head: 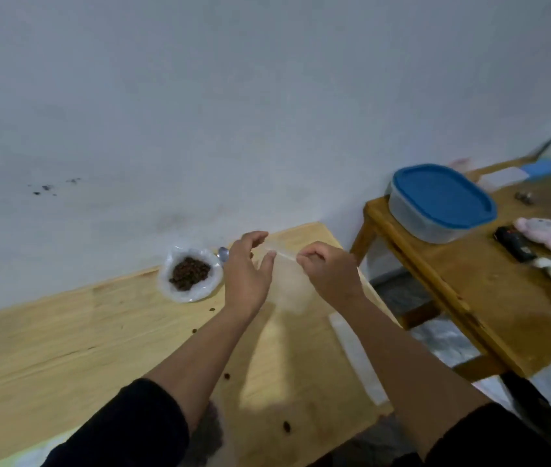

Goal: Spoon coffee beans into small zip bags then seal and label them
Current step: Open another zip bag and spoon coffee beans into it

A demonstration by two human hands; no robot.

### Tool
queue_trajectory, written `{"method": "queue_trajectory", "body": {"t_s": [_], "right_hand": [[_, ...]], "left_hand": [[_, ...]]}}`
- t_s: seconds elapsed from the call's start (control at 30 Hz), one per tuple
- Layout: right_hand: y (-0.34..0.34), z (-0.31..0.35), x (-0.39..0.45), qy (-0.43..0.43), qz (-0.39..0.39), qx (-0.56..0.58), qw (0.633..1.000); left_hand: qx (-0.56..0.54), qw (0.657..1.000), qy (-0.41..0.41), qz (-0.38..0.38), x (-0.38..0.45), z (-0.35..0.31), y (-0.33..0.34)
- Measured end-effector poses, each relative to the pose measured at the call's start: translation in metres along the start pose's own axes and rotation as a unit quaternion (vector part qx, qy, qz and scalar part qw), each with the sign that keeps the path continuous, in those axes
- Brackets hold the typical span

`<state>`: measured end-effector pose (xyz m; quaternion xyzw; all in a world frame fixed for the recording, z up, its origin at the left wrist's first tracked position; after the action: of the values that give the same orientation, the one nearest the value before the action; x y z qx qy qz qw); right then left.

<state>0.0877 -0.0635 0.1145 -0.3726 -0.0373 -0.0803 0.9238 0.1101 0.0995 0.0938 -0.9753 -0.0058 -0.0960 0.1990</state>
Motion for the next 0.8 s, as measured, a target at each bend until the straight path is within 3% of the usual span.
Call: {"method": "queue_trajectory", "body": {"t_s": [0.1, 0.27, 0.47, 0.8], "right_hand": [[0.022, 0.039, 0.001, -0.028, -0.027, 0.104, 0.994], [0.075, 0.085, -0.005, -0.026, 0.049, 0.221, 0.974], [0.117, 0.119, -0.020, -0.038, 0.184, 0.309, 0.932], [0.143, 0.133, -0.018, -0.027, 0.245, 0.322, 0.914]], "left_hand": [[-0.056, 0.991, -0.081, -0.086, -0.006, 0.007, -0.048], [-0.245, 0.953, -0.170, -0.058, -0.024, 0.024, -0.084], [-0.296, 0.927, -0.205, -0.104, -0.038, 0.047, -0.127], [-0.363, 0.901, -0.204, -0.122, -0.043, 0.057, -0.150]]}}
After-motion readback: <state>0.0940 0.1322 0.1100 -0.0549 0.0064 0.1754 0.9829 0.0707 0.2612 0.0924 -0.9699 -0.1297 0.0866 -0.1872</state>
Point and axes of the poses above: each hand's wrist, its own x-axis towards the middle knuckle, its own y-axis out of the palm, z = x × y, the point moved 7 cm from there along x, towards the middle knuckle, and after that the axes turned 6 degrees about z, right-handed, at the moved point
